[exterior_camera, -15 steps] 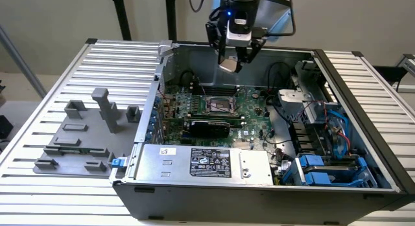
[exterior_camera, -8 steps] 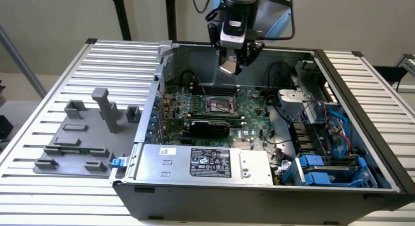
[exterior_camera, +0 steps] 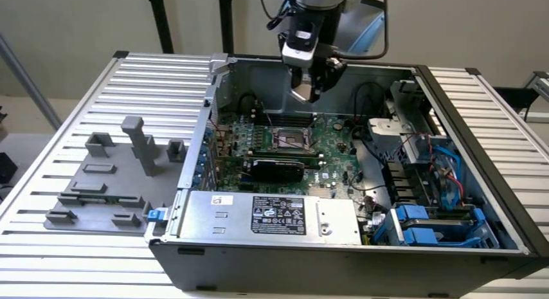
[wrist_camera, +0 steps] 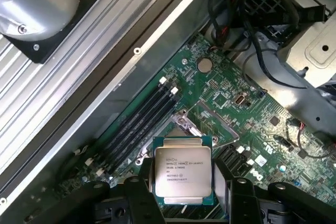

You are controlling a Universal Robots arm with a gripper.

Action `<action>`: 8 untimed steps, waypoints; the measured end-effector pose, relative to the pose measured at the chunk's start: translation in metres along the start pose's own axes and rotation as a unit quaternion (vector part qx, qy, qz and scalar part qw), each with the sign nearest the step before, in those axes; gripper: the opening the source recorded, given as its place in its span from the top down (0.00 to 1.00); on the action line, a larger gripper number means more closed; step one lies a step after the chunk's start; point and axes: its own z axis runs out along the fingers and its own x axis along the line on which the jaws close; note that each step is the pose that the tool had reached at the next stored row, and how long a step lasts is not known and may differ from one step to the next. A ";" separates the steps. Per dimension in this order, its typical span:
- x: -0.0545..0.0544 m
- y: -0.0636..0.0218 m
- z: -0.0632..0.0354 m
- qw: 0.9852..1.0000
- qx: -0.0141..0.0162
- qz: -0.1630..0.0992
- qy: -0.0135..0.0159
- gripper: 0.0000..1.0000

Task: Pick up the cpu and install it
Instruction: 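Place the cpu into insertion slot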

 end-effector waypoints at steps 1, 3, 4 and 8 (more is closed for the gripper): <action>0.000 -0.0001 0.0008 1.000 0.000 0.009 -0.001 0.45; 0.000 -0.0002 0.0026 1.000 -0.001 0.027 -0.002 0.45; 0.000 -0.0003 0.0035 0.999 -0.001 0.036 -0.003 0.45; 0.000 -0.0006 0.0073 0.997 -0.002 0.073 -0.006 0.45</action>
